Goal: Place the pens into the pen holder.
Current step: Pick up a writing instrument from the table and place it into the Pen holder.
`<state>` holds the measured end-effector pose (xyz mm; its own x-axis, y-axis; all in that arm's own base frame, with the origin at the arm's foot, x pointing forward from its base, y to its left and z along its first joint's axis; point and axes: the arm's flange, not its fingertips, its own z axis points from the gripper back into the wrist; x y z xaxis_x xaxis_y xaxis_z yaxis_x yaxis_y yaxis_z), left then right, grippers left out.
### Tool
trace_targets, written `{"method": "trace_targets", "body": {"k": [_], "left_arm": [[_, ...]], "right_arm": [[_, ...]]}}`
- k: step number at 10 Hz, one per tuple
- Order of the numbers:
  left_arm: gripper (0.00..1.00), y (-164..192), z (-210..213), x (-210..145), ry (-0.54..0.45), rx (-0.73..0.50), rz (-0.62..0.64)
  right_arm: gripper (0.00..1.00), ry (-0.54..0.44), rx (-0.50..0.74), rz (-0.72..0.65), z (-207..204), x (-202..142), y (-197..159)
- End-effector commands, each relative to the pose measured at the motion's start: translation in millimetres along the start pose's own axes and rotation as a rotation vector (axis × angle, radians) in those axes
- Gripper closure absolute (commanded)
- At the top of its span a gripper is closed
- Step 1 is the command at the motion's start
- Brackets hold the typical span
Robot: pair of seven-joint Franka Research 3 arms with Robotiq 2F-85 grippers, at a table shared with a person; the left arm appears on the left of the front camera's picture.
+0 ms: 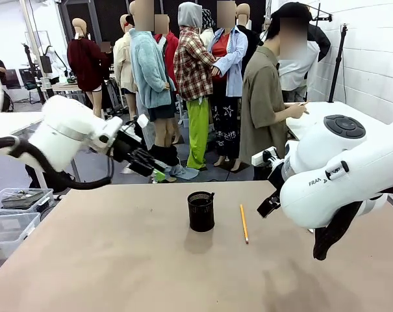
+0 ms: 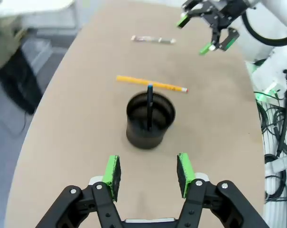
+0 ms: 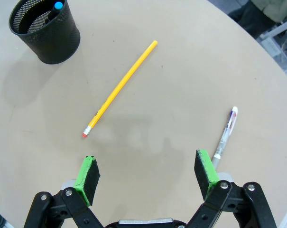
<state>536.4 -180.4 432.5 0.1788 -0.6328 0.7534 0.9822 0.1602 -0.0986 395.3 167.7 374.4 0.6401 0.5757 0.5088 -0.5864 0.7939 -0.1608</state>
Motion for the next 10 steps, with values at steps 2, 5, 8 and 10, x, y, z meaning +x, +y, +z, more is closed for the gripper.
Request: {"method": "trace_targets", "body": {"k": [2,5,8,10], "left_arm": [[0.37,-32.3,28.9,-3.4,0.199,0.018,0.240],[0.37,-50.6,50.5,-17.4,0.330,0.084,0.443],[0.37,-59.0,50.5,-36.0,0.381,0.175,0.526],[0.37,-51.2,50.4,-32.0,0.360,0.140,0.504]], "right_arm": [[0.00,0.001,0.001,0.000,-0.3,-0.4,0.5],[0.00,0.001,0.001,0.000,-0.3,-0.4,0.5],[0.00,0.001,0.001,0.000,-0.3,-0.4,0.5],[0.00,0.001,0.001,0.000,-0.3,-0.4,0.5]]}}
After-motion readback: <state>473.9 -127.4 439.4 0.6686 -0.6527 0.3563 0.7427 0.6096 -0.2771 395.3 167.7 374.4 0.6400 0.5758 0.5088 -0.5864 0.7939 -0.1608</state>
